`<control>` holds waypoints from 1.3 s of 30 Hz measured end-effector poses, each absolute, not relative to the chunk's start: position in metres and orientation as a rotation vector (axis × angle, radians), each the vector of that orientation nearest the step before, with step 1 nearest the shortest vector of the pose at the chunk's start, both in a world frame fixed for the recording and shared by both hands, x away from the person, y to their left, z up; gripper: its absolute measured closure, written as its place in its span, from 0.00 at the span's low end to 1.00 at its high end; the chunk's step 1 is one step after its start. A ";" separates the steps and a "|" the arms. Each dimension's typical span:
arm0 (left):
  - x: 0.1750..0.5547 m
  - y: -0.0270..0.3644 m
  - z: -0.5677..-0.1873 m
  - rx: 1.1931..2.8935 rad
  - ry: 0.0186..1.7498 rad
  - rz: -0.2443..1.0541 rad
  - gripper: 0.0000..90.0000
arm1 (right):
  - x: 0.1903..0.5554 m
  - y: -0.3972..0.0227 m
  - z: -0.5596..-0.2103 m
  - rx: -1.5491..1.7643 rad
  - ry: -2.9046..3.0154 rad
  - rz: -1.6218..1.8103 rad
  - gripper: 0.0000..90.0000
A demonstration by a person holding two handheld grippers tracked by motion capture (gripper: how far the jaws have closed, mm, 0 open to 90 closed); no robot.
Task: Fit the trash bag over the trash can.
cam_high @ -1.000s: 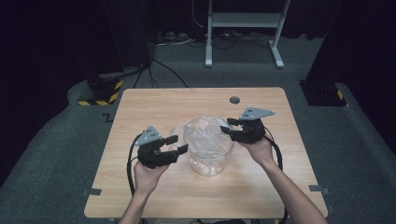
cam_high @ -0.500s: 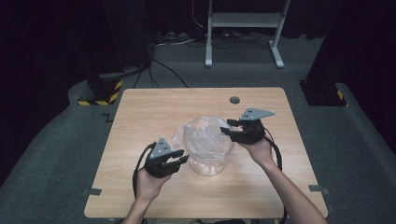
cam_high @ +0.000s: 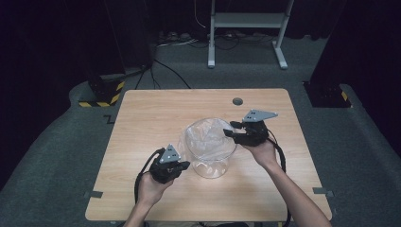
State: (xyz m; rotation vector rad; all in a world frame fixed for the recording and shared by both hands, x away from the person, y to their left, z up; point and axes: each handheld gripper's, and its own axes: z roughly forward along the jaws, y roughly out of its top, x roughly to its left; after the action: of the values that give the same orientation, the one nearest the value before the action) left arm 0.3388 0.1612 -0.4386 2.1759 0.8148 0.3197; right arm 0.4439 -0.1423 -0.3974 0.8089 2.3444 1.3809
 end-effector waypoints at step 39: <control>0.365 0.181 -0.376 1.763 1.028 0.354 0.41 | 0.403 -0.178 -0.379 0.715 2.261 1.471 0.64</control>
State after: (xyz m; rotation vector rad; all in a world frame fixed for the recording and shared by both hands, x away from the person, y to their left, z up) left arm 0.3647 0.1806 -0.3763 1.7633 1.0279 0.3541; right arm 0.4026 -0.1781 -0.3792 0.7149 2.2612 1.4707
